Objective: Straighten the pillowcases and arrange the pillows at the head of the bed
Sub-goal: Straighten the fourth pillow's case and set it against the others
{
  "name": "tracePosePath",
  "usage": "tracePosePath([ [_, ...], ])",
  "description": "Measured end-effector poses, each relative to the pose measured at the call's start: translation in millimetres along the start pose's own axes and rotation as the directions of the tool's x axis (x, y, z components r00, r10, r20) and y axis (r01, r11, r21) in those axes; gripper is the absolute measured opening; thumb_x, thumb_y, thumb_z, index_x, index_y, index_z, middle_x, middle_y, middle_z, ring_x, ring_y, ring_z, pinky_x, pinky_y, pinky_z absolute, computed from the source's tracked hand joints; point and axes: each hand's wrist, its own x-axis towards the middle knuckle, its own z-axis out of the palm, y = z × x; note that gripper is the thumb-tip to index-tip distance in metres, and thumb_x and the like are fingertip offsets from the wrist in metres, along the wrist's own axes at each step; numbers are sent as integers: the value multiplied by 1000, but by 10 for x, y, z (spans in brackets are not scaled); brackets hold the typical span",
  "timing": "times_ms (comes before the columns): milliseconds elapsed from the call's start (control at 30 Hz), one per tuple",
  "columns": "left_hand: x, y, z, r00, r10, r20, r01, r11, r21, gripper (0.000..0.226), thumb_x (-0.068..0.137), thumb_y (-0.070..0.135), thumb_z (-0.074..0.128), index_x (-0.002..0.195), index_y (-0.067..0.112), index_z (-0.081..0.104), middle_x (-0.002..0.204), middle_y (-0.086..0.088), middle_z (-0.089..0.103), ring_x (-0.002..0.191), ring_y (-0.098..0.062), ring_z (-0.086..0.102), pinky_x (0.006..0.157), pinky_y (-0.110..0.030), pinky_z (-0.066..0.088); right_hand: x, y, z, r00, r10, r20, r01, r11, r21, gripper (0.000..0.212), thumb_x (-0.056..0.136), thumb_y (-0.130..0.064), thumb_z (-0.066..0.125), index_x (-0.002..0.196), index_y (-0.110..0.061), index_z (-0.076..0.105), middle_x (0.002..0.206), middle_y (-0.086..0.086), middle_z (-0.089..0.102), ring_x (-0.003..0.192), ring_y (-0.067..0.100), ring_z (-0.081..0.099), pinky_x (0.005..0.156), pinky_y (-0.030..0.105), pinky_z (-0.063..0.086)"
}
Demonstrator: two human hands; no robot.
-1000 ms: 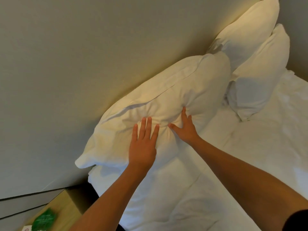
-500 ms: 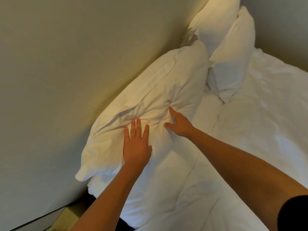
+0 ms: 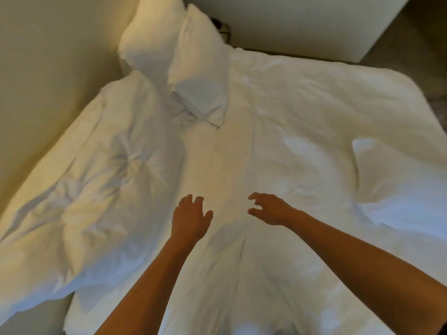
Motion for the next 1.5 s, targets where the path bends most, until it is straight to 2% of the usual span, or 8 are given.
tracePosePath([
  [367, -9, 3947, 1636, 956, 230, 181, -236, 972, 10, 52, 98, 50, 56, 142, 23, 53, 148, -3, 51, 135, -23, 49, 106, -42, 45, -1840, 4366, -289, 910, 396, -126, -364, 905, 219, 55, 102, -55, 54, 148, -26, 47, 145, 4, 57, 128, 23, 59, 105, 39, 50],
  [600, 197, 5731, 2546, 931, 242, 272, -247, 969, -16, 50, 96, 50, 56, 140, 25, 53, 142, -4, 54, 133, -24, 50, 104, -41, 45, -2210, 6146, -446, 828, 525, -194, -451, 831, 325, 57, 103, -50, 54, 152, -22, 43, 148, 11, 51, 135, 30, 53, 105, 43, 50],
  [767, 723, 6471, 3042, 946, 197, 256, -182, 980, -81, 54, 95, 49, 58, 141, 22, 51, 138, -9, 56, 129, -28, 53, 98, -40, 44, -1885, 6954, -724, 817, 513, -263, -413, 839, 354, 67, 102, -48, 58, 159, -22, 34, 162, 12, 35, 147, 32, 38, 114, 47, 42],
  [900, 1255, 7004, 3379, 965, 180, 190, -152, 977, -153, 67, 94, 53, 60, 151, 22, 42, 146, -12, 51, 137, -31, 48, 106, -43, 42, -1372, 7532, -1157, 804, 484, -344, -372, 862, 344, 74, 101, -49, 60, 162, -20, 30, 166, 14, 29, 151, 34, 33, 117, 50, 39],
  [1100, 1924, 7709, 3903, 953, 275, 128, -257, 956, -141, 78, 94, 56, 59, 160, 31, 28, 169, -13, 17, 156, -30, 12, 119, -52, 30, -413, 8263, -1828, 759, 435, -484, -332, 899, 287, 71, 102, -51, 56, 160, -18, 34, 163, 15, 36, 148, 37, 37, 115, 51, 41],
  [1200, 2223, 8055, 4145, 938, 326, 116, -316, 944, -97, 80, 92, 65, 55, 159, 36, 24, 171, -9, 3, 158, -31, -3, 118, -68, 23, 57, 8561, -2026, 726, 422, -543, -342, 907, 247, 65, 104, -50, 51, 158, -15, 38, 161, 16, 40, 145, 38, 41, 113, 51, 42],
  [1367, 2465, 7949, 4540, 942, 289, 170, -310, 944, 112, 71, 89, 59, 63, 151, 34, 37, 171, -9, -5, 157, -35, -10, 111, -77, 22, 688, 8986, -2194, 680, 393, -619, -385, 910, 155, 61, 105, -53, 45, 152, -13, 45, 150, 17, 50, 135, 39, 49, 107, 50, 45],
  [1500, 2353, 7600, 4813, 942, 289, 173, -326, 912, 250, 74, 93, 57, 58, 156, 32, 29, 171, -11, -5, 158, -33, -9, 112, -74, 25, 1007, 9192, -2227, 712, 347, -610, -396, 916, 58, 80, 97, -71, 37, 157, -18, 38, 154, 16, 50, 135, 39, 52, 109, 50, 42],
])
